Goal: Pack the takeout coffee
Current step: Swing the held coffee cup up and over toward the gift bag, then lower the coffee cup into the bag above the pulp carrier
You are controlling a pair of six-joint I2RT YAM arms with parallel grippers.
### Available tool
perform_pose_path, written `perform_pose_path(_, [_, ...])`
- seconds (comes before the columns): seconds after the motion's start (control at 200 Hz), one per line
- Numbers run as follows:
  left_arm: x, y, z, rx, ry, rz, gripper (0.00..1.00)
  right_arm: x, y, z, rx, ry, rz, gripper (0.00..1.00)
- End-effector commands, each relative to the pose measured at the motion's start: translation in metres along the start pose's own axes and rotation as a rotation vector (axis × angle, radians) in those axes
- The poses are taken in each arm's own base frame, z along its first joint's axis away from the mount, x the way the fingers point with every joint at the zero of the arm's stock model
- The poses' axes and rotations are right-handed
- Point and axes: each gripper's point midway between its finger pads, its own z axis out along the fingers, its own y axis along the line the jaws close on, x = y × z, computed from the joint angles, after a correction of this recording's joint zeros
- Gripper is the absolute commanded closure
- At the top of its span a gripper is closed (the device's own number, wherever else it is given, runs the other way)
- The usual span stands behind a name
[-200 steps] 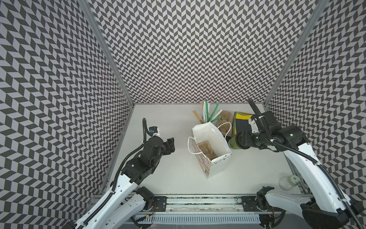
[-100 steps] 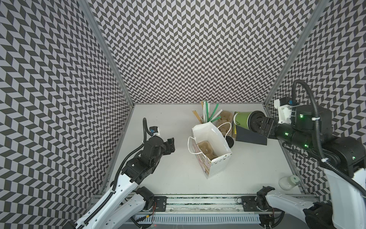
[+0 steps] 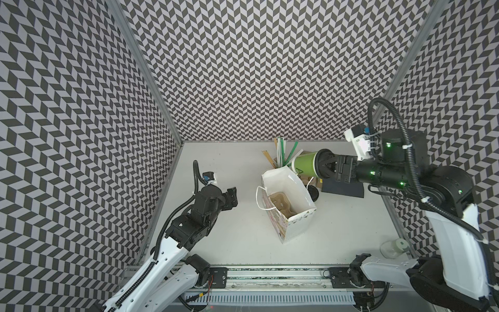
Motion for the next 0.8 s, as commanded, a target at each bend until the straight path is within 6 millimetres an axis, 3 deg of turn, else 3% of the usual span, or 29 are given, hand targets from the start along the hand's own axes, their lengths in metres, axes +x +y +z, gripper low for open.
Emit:
perform_pose_path(0.0, [-0.003,0.001,0.001,0.003,-0.013,-0.002,0.17,0.006,0.003,0.011,0.031,0.007,-0.009,1.0])
perform_pose_path(0.175, [-0.003,0.002,0.002,0.0,-0.011,-0.002,0.17,0.019,0.002,0.026,0.083,0.04,-0.033,1.0])
perform_pose_path(0.34, [-0.002,0.001,0.003,0.006,-0.006,-0.001,0.17,0.05,-0.01,0.053,0.148,0.141,-0.064,1.0])
perform_pose_path(0.471, [-0.002,0.001,0.003,0.008,-0.007,-0.001,0.17,0.056,-0.013,0.063,0.174,0.165,-0.074,1.0])
perform_pose_path(0.701, [-0.002,0.001,0.003,0.008,-0.007,-0.001,0.17,0.085,-0.008,0.093,0.206,0.271,-0.137,1.0])
perform_pose_path(0.796, [-0.001,0.001,0.003,0.009,-0.003,0.001,0.17,0.093,-0.017,0.101,0.236,0.302,-0.16,1.0])
